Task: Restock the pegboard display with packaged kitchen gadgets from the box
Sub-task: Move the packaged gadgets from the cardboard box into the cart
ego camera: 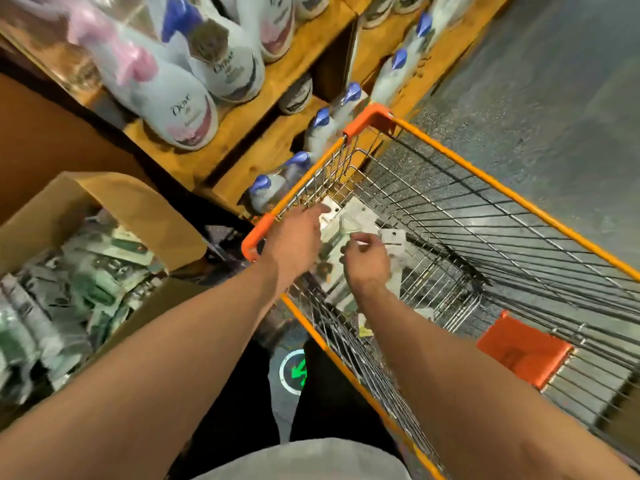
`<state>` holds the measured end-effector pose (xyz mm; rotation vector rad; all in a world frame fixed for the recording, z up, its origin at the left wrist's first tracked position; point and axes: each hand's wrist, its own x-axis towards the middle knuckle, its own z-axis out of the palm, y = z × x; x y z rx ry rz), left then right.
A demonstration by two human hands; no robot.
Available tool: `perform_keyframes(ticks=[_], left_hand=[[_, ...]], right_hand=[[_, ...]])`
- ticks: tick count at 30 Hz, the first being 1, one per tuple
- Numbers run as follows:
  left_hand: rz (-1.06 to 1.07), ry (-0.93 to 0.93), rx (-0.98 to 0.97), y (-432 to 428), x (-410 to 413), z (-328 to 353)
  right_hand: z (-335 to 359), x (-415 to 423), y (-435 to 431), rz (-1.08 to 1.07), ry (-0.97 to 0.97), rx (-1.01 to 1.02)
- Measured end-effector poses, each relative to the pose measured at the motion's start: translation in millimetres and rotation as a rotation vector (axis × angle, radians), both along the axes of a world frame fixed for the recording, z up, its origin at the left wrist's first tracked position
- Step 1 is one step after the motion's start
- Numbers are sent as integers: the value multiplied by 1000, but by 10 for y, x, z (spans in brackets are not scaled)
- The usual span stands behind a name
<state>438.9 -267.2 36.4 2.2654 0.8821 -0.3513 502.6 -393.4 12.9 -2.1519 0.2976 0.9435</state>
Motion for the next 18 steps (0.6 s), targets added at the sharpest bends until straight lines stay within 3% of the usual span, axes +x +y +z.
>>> perform_keyframes(ticks=[4,8,18], left_hand=[[118,-208,67,481,-413,495],[324,-286,127,1033,-1086,752],[604,46,174,1856,-3949,288]], right_hand=[[586,-269,609,141,-226,121],[854,-793,1253,313,-360,168],[389,-3099,2738,969,-119,105]])
